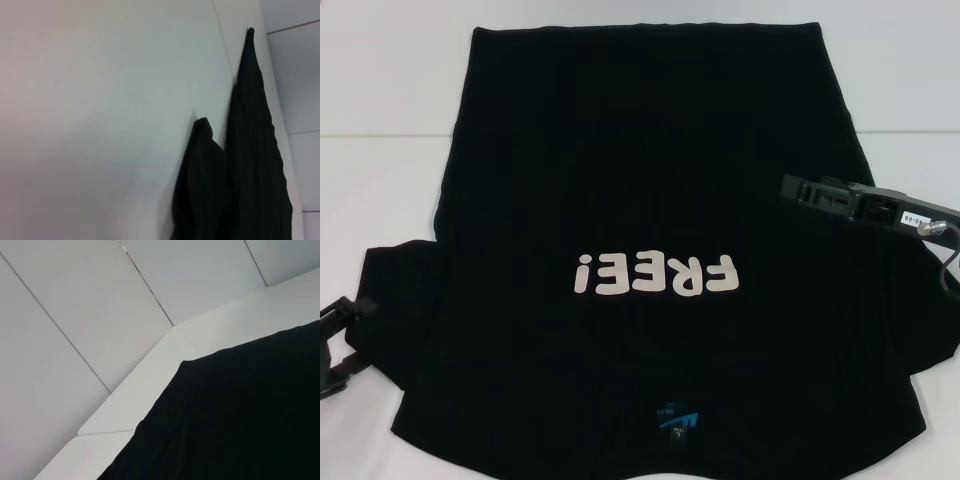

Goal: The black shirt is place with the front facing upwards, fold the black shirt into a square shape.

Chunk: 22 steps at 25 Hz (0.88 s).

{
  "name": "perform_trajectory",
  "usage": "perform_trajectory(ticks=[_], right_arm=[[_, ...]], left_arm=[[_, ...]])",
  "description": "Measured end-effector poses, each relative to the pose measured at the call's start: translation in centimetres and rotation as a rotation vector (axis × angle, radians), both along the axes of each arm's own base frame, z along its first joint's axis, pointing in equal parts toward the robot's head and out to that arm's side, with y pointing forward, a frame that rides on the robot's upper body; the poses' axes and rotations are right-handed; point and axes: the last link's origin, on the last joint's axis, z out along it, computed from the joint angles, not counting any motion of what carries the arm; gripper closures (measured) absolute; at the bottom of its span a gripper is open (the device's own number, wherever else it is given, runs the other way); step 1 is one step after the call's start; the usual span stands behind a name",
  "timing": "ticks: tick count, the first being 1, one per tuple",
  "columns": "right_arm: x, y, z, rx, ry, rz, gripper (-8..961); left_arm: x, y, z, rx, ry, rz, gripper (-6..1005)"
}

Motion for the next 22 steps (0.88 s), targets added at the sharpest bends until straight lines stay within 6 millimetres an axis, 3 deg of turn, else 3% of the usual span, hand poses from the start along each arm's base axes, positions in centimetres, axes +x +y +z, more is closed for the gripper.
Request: perform_trajectory(ticks=[14, 20, 22], right_arm=[[0.2, -0.1, 0.3, 0.018, 0.017, -0.008, 12], [0.3, -0.1, 0.3, 0.018, 0.019, -0.011, 12], [0.4, -0.2, 0.4, 0.021, 0.02, -0.015, 12]], left_arm=[[0.9, 2.1, -0.7, -0.029, 0.031, -0.031, 80], [0.7, 2.1, -0.4, -0.024, 0.037, -0.02, 100], [0.6, 2.0, -0.4, -0.024, 0.036, -0.018, 165]])
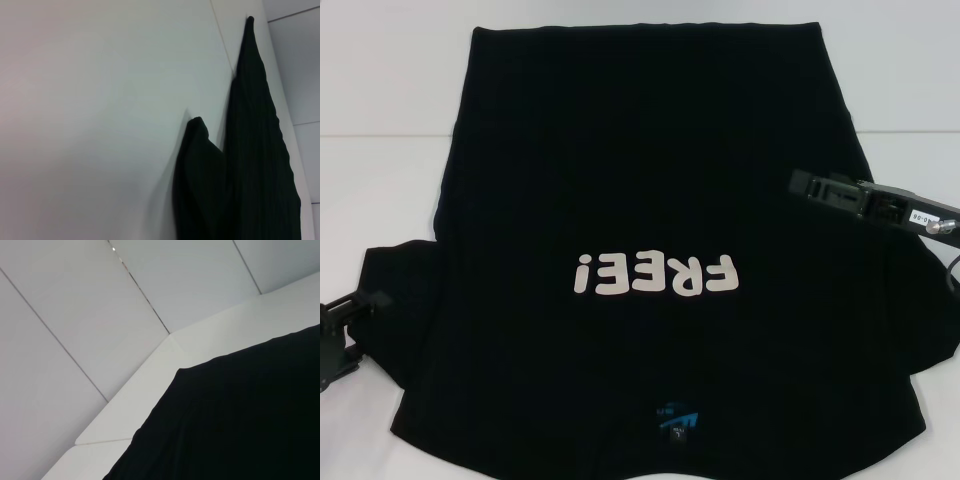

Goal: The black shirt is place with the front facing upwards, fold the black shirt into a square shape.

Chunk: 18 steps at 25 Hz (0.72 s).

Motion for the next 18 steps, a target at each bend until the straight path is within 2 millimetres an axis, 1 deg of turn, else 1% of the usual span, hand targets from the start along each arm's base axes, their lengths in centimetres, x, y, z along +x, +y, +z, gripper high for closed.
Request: perform_trajectory(ticks=[3, 8, 18], right_arm=[[0.06, 0.01, 0.09, 0.004, 0.003, -0.003, 12], [0.15, -0.01, 0.17, 0.008, 0.005, -0.007, 12], [0.16, 0.0, 0.18, 0.009, 0.006, -0.008, 12]], left_arm=[[0.02, -0.03, 0.01, -0.001, 0.002, -0.005, 263], [0.18, 0.1, 0.06, -0.005, 0.01, -0.018, 491], [0.26, 0.15, 0.3, -0.003, 0.016, -0.028, 716]])
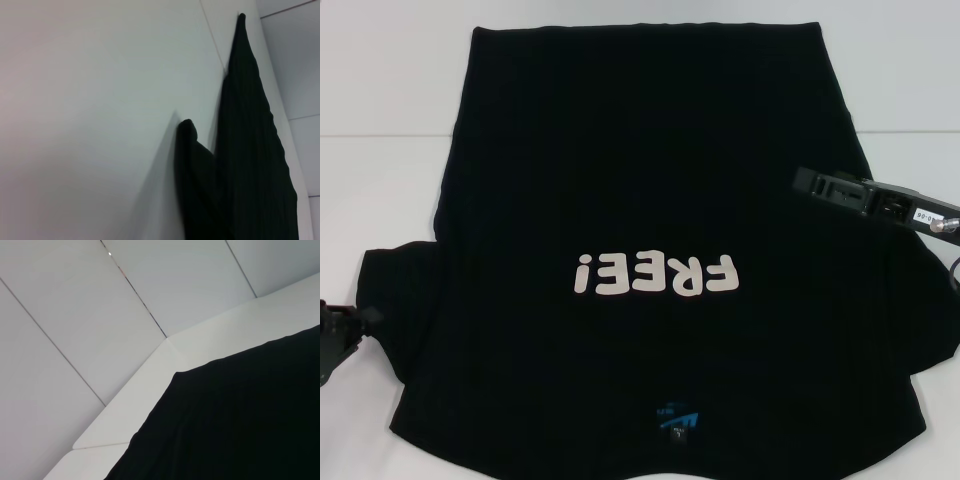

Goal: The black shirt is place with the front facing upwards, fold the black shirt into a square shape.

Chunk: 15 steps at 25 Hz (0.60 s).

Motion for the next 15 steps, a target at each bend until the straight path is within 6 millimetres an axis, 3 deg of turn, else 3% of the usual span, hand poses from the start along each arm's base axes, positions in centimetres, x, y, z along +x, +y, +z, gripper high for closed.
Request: perform_trajectory(ticks=[1, 4, 15], right_arm=[[0.0, 0.0, 0.0, 0.001, 0.0, -0.001, 12], [0.0, 0.0, 0.0, 0.003, 0.002, -0.002, 11], [0.1, 0.0, 0.1, 0.009, 0.005, -0.007, 11]], left_arm=[[0.0, 0.0, 0.0, 0.0, 0.003, -0.004, 739], [0.2, 0.4, 0.4, 0.0, 0.04, -0.04, 961], [-1.1, 0.9, 3.8, -0.001, 0.206, -0.03, 966]])
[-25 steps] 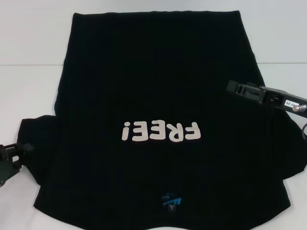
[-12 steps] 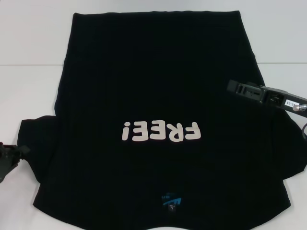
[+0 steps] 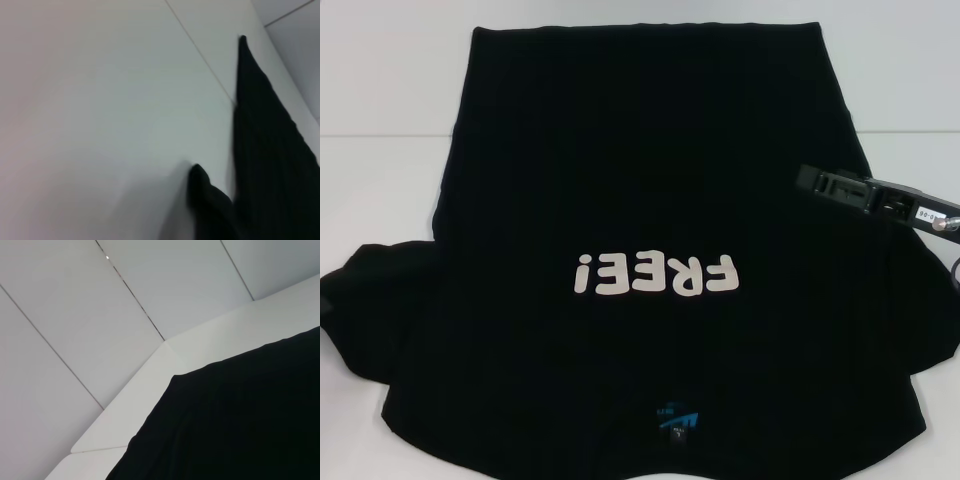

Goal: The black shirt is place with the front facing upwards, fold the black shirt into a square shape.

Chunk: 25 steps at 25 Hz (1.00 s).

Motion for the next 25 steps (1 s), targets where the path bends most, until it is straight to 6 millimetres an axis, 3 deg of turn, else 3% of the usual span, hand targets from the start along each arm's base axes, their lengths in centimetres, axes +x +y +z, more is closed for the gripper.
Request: perform_trajectory(ticks=[7, 12, 20, 25], right_arm=[[0.1, 0.0, 0.0, 0.003, -0.002, -0.005, 11], [0.2, 0.0, 0.0, 0.003, -0.002, -0.007, 11], [0.0, -0.1, -0.1, -0.005, 0.002, 0.002, 11], [0.0, -0.2, -0.3, -0.009, 0.006, -0.001, 11]], left_arm=[[-0.5, 0.1, 0.3, 0.019, 0.013, 0.036, 965], [0.1, 1.1, 0.9, 0.017, 0.013, 0.012, 965], [3.8, 2.9, 0.6, -0.058, -0.106, -0.098, 964], [6.5, 4.8, -0.6, -0.115, -0.127, -0.183, 961]])
